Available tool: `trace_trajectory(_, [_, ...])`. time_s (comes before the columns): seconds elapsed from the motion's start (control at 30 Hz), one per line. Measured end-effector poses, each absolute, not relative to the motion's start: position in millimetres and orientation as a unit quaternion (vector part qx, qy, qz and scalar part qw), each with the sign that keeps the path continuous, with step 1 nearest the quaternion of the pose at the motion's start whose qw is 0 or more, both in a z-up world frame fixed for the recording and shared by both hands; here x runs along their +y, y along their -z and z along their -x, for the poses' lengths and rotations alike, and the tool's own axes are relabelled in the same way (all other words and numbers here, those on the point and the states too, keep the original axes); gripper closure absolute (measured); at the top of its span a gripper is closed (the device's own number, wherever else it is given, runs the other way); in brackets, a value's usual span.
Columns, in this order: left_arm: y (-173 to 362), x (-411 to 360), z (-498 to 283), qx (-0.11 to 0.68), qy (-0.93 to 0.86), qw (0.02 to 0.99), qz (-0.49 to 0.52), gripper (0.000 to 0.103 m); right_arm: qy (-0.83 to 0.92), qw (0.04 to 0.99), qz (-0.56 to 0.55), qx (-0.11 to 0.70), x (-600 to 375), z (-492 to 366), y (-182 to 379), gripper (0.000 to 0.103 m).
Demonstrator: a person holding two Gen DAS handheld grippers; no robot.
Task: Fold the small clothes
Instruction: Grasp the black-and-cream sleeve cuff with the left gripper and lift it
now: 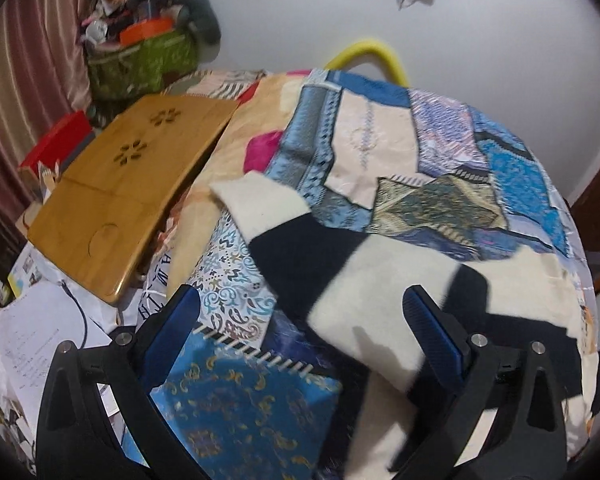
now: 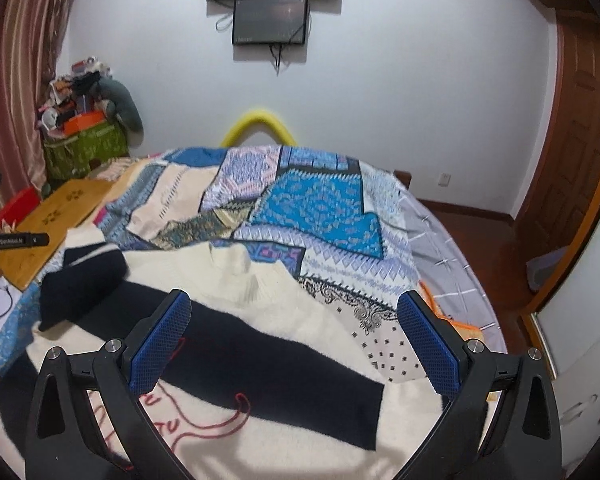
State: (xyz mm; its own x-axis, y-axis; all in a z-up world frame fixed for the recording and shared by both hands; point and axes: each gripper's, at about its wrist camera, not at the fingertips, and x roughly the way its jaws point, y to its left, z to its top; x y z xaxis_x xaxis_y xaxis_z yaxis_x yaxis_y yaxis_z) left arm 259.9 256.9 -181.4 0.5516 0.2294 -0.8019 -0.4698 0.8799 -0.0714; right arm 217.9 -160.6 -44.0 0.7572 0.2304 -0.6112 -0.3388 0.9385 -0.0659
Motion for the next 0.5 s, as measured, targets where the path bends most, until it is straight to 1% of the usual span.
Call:
trace_trajectory(0.17, [207, 278, -278, 0.457, -0.214, 0.849, 0.154, 0.001, -0.168, 0.921, 0.09, 0.341, -153, -236, 63, 0.002])
trace_trajectory(0.23, [218, 286, -284, 0.464, -0.215, 0.843, 0.166, 0.005, -0.175, 0.916, 0.092, 0.348, -150, -241, 69, 0.002])
trace_trajectory(0.3, [229, 293, -292, 0.476, -0.211, 0.835, 0.179, 0.013, -0.18, 0.912, 0.099, 0.355, -147, -245, 74, 0.002])
trace_trajectory(0.37, [239, 297, -299, 0.485, -0.21, 0.828, 0.188, 0.017, -0.186, 0.907, 0.103, 0.364, -143, -248, 80, 0.003])
trace_trajectory(0.43, [247, 302, -303, 0.49, -0.208, 0.822, 0.2, 0.021, -0.193, 0.902, 0.103, 0.373, -139, -254, 85, 0.006])
trace_trajectory(0.47, [251, 304, -305, 0.493, -0.205, 0.819, 0.211, 0.026, -0.198, 0.899, 0.102, 0.377, -138, -255, 87, 0.007])
trace_trajectory(0.5, [254, 305, -308, 0.494, -0.202, 0.817, 0.219, 0.028, -0.2, 0.897, 0.103, 0.381, -136, -258, 89, 0.008])
